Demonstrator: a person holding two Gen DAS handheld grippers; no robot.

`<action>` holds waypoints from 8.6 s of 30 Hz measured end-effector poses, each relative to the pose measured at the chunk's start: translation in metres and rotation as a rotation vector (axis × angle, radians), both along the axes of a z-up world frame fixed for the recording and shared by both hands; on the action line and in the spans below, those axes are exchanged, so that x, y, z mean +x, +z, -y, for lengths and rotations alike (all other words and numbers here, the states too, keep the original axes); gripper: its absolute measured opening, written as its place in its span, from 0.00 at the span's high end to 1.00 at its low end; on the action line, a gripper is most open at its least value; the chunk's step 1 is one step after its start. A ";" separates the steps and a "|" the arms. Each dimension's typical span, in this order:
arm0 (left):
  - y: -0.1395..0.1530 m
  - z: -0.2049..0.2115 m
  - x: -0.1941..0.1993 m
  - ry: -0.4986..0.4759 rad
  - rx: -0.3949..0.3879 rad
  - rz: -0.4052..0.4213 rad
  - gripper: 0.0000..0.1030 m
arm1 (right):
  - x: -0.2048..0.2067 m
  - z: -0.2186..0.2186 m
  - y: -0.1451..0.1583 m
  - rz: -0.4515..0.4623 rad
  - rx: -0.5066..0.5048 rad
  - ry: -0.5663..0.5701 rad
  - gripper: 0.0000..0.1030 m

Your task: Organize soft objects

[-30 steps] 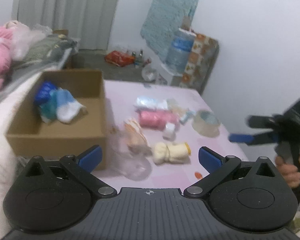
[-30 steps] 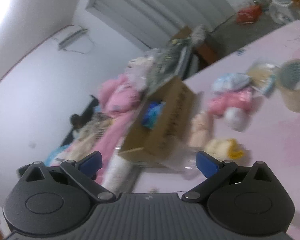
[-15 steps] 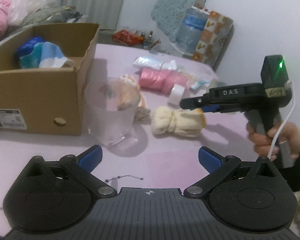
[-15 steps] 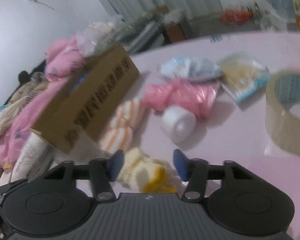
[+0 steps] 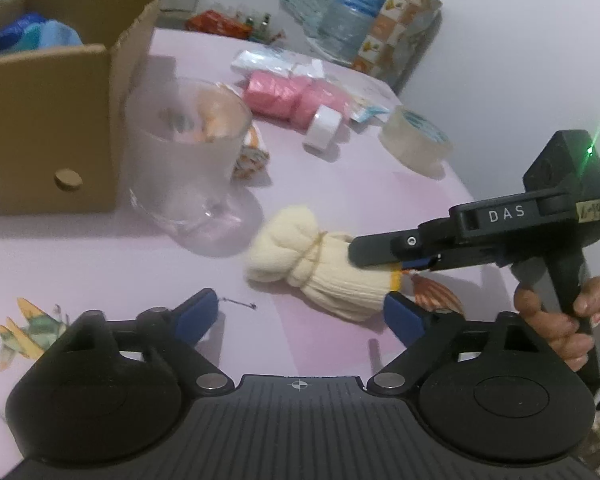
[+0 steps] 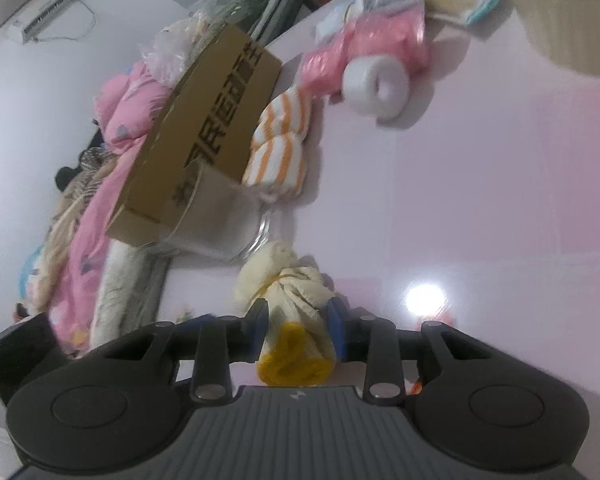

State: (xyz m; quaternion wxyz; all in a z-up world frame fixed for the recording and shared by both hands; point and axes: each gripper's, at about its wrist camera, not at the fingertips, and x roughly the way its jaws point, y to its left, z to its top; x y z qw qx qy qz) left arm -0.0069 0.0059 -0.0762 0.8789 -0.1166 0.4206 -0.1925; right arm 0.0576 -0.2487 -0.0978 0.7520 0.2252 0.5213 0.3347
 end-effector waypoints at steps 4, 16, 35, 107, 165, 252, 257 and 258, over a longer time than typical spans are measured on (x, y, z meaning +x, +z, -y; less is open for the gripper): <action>-0.001 -0.004 -0.002 -0.015 -0.032 -0.024 0.27 | -0.004 0.002 0.007 0.028 0.013 -0.049 0.44; -0.002 0.003 0.010 -0.054 -0.097 -0.043 0.06 | 0.008 -0.012 -0.014 -0.042 0.106 -0.096 0.44; -0.009 -0.002 0.024 0.008 -0.040 -0.025 0.48 | 0.030 -0.010 0.005 0.022 0.173 -0.111 0.30; -0.001 0.019 0.016 -0.080 0.247 0.028 0.49 | -0.017 0.017 -0.005 0.063 0.009 -0.144 0.34; 0.134 -0.170 0.137 0.452 -0.196 0.143 0.52 | 0.113 -0.208 0.145 0.203 0.111 0.182 0.40; 0.036 -0.135 0.267 0.263 0.436 -0.170 0.59 | 0.143 -0.131 0.108 0.304 -0.053 0.097 0.29; 0.043 -0.151 0.271 0.369 0.297 -0.150 0.59 | 0.144 -0.132 0.106 0.295 -0.046 0.097 0.29; 0.045 -0.154 0.272 0.391 0.266 -0.144 0.59 | 0.144 -0.133 0.105 0.293 -0.045 0.098 0.29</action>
